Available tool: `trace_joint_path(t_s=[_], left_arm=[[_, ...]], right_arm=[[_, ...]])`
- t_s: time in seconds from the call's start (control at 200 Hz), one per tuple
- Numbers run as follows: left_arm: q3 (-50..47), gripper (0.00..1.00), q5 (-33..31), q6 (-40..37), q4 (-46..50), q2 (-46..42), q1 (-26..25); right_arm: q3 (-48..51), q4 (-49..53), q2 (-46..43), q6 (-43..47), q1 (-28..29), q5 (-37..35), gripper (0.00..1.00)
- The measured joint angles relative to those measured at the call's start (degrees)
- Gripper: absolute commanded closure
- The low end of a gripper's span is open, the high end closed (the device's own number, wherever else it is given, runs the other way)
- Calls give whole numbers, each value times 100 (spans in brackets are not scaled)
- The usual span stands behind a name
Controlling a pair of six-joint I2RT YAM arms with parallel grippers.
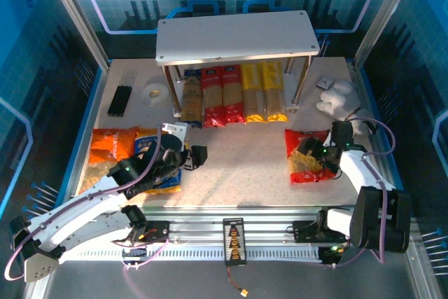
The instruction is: Place and organize the pasta boxes and bags onto the shelf
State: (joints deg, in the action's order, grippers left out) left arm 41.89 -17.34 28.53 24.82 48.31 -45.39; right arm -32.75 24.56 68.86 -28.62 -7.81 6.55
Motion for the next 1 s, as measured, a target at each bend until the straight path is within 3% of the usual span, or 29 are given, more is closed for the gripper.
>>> trace_joint_path(t_s=[0.39, 0.665, 1.001], left_arm=[[0, 33, -4, 2, 22, -37, 0], [0, 31, -50, 2, 20, -37, 7], [0, 31, -48, 2, 22, 33, 22]], right_arm=[[125, -330, 33, -90, 595, 72, 0], [-273, 732, -345, 42, 1569, -754, 0], [-632, 1285, -319, 284, 1692, -1510, 0]])
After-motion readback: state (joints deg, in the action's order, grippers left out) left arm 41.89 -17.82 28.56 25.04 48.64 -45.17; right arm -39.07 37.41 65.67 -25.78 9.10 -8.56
